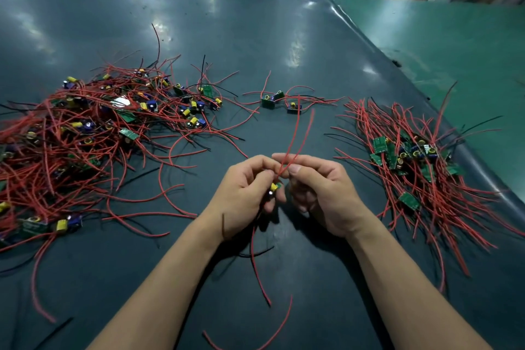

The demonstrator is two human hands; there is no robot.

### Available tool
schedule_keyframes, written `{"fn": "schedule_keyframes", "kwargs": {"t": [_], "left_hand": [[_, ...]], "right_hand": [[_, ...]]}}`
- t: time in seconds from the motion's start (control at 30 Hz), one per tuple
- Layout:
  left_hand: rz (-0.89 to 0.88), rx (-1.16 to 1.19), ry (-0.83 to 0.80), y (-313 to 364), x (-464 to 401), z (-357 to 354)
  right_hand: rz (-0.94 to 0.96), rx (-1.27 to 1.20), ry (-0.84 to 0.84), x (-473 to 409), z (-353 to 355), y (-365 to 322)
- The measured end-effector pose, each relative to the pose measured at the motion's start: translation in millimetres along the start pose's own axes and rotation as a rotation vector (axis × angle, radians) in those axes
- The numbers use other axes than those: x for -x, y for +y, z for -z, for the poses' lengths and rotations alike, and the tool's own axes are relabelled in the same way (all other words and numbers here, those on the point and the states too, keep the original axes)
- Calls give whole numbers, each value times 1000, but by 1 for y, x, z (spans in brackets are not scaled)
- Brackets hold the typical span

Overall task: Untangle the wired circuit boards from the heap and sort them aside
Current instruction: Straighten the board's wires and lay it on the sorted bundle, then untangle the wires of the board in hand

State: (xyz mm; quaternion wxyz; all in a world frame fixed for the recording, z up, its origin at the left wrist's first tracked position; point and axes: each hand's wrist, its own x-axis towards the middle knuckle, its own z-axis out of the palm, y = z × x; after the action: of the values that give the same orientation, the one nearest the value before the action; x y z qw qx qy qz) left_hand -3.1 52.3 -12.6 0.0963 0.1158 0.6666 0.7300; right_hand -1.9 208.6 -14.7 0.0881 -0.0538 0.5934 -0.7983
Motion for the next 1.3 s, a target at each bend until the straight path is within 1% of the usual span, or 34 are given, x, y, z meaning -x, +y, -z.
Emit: {"fn": "schedule_keyframes", "kwargs": {"t": [0.07,0.13,0.2,0.27,0.43,0.5,0.63,0.73,0.8,0.87,1.0,1.07,1.2,1.3], "left_hand": [[-3,5,62,-1,-1,-2],[2,15,77,-3,-2,-2],[9,-9,46,-3,-1,-1],[15,5,21,-2,0,-1],[40,67,-42,1,0,1],[45,73,-23,0,-1,0],[31,73,75,-3,-4,-1],[35,95,86,-2,-4,0],[33,118,81,0,-3,1],[26,133,61,1,0,2],[50,168,-26,2,3,4],[77,208,-51,3,3,5],[113,206,-5,2,2,6],[127,270,42,2,1,5]], "right_hand": [[-15,-13,-9,0,1,0],[-2,-8,-16,1,0,0],[37,38,5,3,-2,0],[35,52,43,4,-4,0],[-21,-82,150,0,-6,-2],[-16,-101,156,-1,-6,-1],[44,-4,58,1,-3,3],[78,89,-32,4,-3,3],[103,145,-56,3,-3,1],[103,151,-25,2,-4,1],[32,20,63,1,-3,1],[29,3,90,1,-3,2],[111,71,119,1,-5,5],[162,118,119,2,-6,6]]}}
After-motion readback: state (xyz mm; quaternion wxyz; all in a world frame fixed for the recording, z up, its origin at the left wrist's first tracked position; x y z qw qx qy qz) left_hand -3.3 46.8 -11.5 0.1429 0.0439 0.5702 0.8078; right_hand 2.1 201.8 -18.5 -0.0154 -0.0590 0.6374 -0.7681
